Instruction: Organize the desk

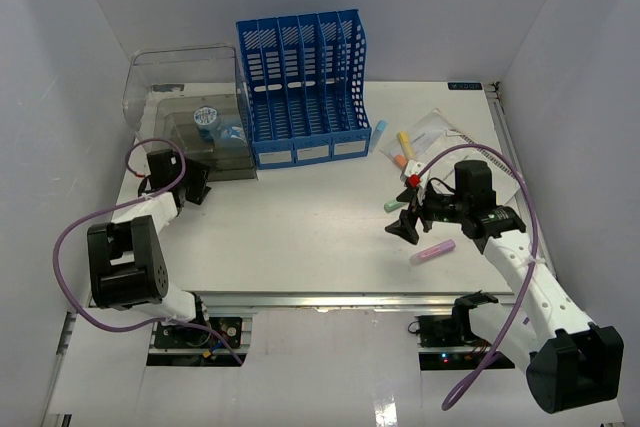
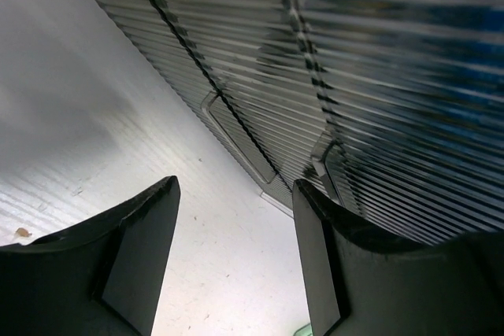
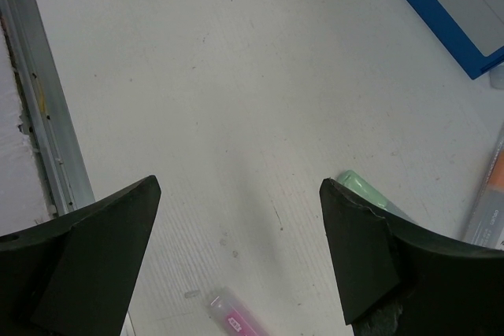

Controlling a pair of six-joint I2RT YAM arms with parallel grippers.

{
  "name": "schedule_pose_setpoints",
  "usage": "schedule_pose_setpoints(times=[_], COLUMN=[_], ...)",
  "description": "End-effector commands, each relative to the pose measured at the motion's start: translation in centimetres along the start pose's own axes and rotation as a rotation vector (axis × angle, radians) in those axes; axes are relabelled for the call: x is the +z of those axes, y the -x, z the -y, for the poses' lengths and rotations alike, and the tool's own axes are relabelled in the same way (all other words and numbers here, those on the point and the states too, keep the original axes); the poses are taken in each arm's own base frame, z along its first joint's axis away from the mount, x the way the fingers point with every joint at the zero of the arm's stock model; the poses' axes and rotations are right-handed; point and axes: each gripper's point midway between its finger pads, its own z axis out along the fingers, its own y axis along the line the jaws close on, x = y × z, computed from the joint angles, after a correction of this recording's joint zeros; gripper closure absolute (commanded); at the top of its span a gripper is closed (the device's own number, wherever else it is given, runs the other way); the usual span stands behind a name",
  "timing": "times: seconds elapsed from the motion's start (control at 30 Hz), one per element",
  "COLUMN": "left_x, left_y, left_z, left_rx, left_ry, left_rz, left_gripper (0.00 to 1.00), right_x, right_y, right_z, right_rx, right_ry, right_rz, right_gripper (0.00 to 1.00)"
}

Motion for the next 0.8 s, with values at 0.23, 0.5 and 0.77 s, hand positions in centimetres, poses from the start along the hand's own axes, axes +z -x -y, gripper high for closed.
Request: schedule_pose_setpoints(times=[0.23,0.5,0.77], left_x=[-3.7,-3.9,-1.6], left_y=[-1.2,-0.6,0.3], left_z=[0.8,0.6,0.1], left_rx=[0.092,0.091,0.057], left_ry=[-0.331,-0.478,-0.497], left_rz=[-0.02,-0.081,-0.128], left_gripper=[0.3,0.33,0.42], right_x=[0.1,-0.1,0.3], right_y=[-0.5,-1.2,-2.1], right_z=[0.3,0.7,1.0], right_rx=[-0.031,-0.019,0.01], right_ry=[0.01,0.008,0.022], right_rz=[0.017,0.019,-0.001], right_gripper=[0.11,0.11,0.11])
